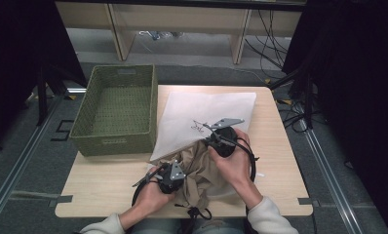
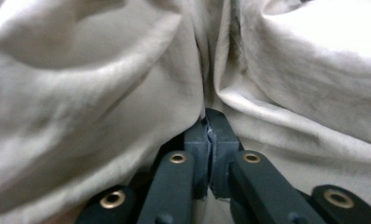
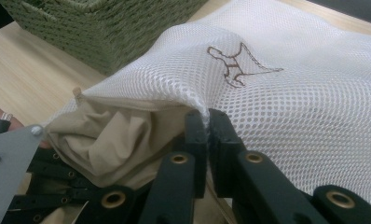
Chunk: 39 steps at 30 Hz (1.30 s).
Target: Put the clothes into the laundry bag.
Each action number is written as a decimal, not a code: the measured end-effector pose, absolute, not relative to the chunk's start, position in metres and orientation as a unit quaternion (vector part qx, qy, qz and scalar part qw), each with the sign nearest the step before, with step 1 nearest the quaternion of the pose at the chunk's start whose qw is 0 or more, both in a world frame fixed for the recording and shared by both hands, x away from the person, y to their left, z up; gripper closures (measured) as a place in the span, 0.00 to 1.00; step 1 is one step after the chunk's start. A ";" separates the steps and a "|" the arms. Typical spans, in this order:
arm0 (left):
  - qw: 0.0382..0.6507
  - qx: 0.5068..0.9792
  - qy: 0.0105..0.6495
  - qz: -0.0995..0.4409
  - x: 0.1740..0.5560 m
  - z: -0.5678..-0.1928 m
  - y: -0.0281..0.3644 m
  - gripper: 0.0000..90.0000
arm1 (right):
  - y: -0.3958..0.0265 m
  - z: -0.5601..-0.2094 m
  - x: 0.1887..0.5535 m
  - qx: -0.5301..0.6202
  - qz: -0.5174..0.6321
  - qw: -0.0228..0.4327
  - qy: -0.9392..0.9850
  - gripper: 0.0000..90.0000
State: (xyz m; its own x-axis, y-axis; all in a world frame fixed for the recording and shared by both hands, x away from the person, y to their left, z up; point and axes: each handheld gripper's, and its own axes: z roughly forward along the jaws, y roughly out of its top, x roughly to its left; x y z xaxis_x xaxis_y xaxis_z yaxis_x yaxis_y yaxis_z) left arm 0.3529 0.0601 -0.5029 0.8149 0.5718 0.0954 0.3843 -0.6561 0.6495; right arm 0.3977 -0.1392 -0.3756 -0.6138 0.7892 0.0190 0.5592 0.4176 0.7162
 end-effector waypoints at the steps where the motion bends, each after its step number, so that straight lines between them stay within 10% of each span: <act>1: 0.320 0.896 0.269 0.148 0.353 -0.503 0.060 0.97 | -0.139 -0.376 0.398 0.408 0.353 0.163 0.826 0.98; 29: 0.438 0.828 0.268 0.225 0.387 -0.440 0.035 0.99 | -0.137 -0.366 0.393 0.385 0.382 0.178 0.821 0.98; 39: 0.428 0.842 0.263 0.199 0.396 -0.483 0.025 0.92 | -0.142 -0.371 0.396 0.399 0.374 0.170 0.820 0.98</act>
